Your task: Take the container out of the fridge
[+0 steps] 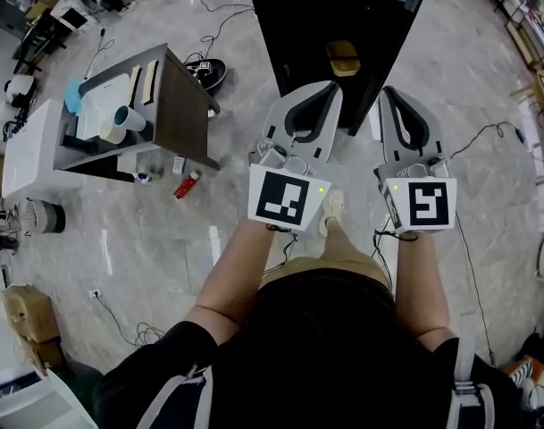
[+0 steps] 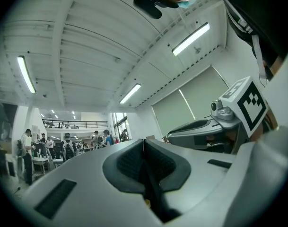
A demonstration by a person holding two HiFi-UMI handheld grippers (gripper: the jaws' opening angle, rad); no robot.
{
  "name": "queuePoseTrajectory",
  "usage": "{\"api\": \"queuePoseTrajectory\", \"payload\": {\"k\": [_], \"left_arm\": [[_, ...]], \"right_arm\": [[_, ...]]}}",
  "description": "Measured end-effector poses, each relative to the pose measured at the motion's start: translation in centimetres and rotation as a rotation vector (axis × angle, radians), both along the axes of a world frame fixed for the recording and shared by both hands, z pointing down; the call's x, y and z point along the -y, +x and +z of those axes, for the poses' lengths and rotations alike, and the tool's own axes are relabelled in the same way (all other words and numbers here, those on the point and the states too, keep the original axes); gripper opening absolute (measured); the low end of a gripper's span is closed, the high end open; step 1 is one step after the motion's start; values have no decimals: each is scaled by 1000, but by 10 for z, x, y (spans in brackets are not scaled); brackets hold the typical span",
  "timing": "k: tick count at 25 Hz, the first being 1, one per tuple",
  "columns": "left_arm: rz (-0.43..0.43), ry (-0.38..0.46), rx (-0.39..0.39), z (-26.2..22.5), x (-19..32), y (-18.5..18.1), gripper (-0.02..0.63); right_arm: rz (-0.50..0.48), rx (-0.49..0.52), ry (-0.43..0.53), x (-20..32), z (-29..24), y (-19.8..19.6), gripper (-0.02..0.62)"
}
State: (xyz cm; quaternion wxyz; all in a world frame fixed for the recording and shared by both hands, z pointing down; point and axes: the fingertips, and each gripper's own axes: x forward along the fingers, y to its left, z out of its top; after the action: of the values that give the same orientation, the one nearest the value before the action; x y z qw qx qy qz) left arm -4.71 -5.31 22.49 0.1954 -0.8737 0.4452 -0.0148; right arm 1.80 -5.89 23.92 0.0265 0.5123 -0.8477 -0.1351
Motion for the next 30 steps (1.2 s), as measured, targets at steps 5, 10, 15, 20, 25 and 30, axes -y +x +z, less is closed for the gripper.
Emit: {"api": "queuePoseTrajectory", "payload": {"k": [5, 10, 15, 20, 25, 30], "left_arm": [[-13, -45, 4, 19, 69, 12, 26], [-43, -85, 24, 38, 131, 23, 26], [-73, -104, 35, 45, 178, 33, 26], [-95, -114, 44, 49, 214, 43, 26], [-110, -118, 66, 49, 237, 51, 26], [-114, -133, 88, 51, 254, 56, 26]], "right_arm": [[-11, 3, -47, 73, 17, 15, 37], [-34, 11, -89, 136, 36, 28, 37], [-68, 13, -104, 183, 40, 35, 37], [-90, 14, -110, 220, 43, 45, 37], [-100, 25, -121, 245, 47, 55, 37], [-110, 36, -129, 264, 50, 60, 37]]}}
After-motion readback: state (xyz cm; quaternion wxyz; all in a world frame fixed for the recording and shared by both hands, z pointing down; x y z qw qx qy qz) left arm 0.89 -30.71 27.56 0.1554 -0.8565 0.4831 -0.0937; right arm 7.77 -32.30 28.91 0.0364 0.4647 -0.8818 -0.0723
